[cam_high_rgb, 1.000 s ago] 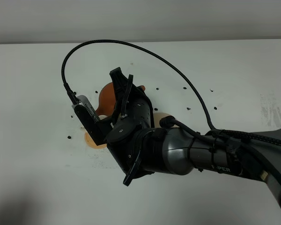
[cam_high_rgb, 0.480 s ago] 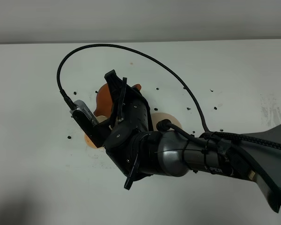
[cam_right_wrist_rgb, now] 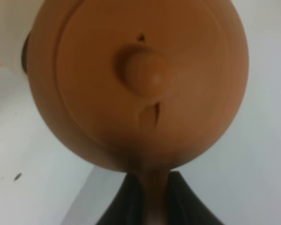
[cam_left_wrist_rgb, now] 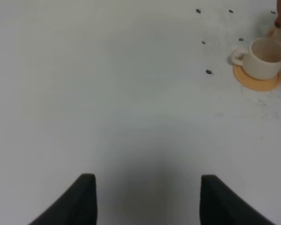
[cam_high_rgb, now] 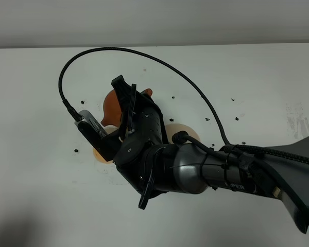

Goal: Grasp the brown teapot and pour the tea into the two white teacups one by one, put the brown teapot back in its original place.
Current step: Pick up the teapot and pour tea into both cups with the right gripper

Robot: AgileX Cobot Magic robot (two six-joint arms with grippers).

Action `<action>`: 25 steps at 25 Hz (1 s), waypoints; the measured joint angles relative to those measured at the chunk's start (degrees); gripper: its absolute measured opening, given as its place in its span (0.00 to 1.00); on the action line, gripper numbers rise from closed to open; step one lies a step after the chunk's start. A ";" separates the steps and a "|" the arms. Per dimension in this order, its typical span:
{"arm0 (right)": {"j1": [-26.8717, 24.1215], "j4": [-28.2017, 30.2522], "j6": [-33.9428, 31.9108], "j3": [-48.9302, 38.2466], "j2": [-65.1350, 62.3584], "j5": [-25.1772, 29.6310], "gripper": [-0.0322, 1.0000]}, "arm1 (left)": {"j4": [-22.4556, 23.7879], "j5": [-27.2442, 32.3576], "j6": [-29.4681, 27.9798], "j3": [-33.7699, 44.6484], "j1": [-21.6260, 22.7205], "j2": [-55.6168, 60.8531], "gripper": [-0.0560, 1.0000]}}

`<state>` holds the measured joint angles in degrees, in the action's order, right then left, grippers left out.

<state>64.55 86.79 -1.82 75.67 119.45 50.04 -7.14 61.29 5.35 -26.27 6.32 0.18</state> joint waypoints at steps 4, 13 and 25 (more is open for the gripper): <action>0.00 0.12 0.25 0.00 0.00 -0.07 0.15 | 0.00 0.00 0.00 0.00 0.00 0.00 0.54; 0.00 0.54 0.66 -0.57 0.07 -0.06 0.15 | 0.00 0.00 -0.02 0.00 0.00 0.00 0.54; 0.00 2.05 0.71 -0.57 0.07 0.05 0.15 | 0.00 0.00 -0.02 0.00 0.00 0.00 0.54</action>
<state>64.55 88.84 -1.11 75.10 119.52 50.09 -7.14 61.29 5.32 -26.27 6.32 0.18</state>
